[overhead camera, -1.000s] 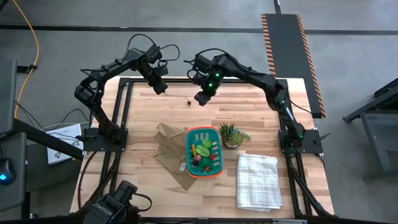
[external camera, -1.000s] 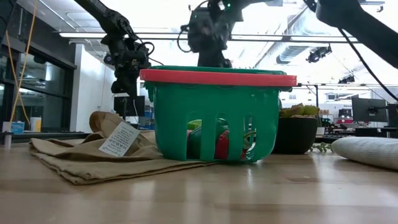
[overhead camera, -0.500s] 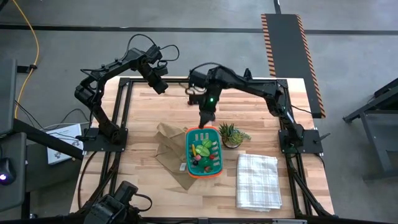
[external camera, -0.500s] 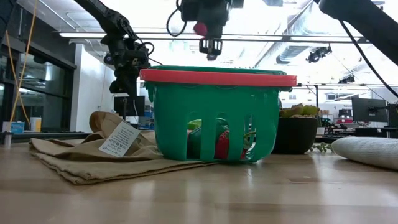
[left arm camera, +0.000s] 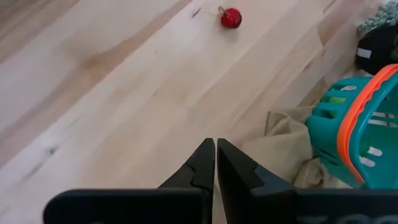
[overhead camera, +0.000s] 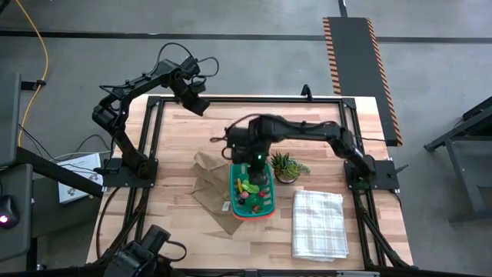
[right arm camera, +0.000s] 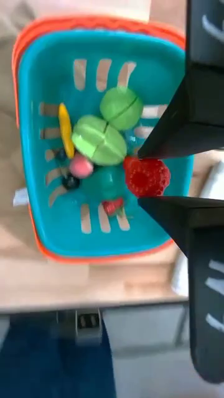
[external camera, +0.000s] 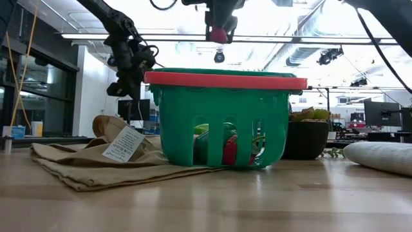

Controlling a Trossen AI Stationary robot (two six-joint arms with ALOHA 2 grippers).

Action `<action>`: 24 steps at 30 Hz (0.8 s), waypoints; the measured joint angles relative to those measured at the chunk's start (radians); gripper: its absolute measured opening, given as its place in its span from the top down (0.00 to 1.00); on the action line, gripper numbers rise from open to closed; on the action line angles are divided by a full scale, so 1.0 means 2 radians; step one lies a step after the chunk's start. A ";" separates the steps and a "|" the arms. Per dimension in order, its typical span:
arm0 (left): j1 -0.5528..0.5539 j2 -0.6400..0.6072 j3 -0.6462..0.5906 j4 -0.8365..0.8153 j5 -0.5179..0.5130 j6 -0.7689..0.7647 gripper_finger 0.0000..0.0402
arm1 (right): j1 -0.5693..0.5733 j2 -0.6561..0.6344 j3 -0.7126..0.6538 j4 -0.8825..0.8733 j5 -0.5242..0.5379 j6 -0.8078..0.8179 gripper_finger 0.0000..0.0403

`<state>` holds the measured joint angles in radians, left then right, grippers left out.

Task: Pick and placing Produce into tupperware
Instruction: Put the red raspberry into the green basket

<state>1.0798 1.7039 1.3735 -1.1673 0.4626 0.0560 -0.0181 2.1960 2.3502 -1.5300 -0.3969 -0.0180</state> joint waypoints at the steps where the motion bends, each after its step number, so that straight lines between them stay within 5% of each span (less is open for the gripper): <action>1: 0.000 0.000 0.000 -0.004 0.000 -0.004 0.98 | 0.007 0.000 0.000 0.003 0.020 0.012 0.82; 15: 0.000 0.000 0.000 -0.047 -0.001 -0.019 0.98 | 0.077 0.016 -0.006 0.083 0.203 0.213 0.82; 24: -0.010 0.000 0.000 -0.059 -0.009 -0.018 0.98 | 0.085 0.063 -0.006 0.062 0.206 0.245 0.82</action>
<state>1.0595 1.7039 1.3735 -1.2861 0.4448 0.0209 0.1528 2.3227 2.3383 -1.4065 0.0148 0.4727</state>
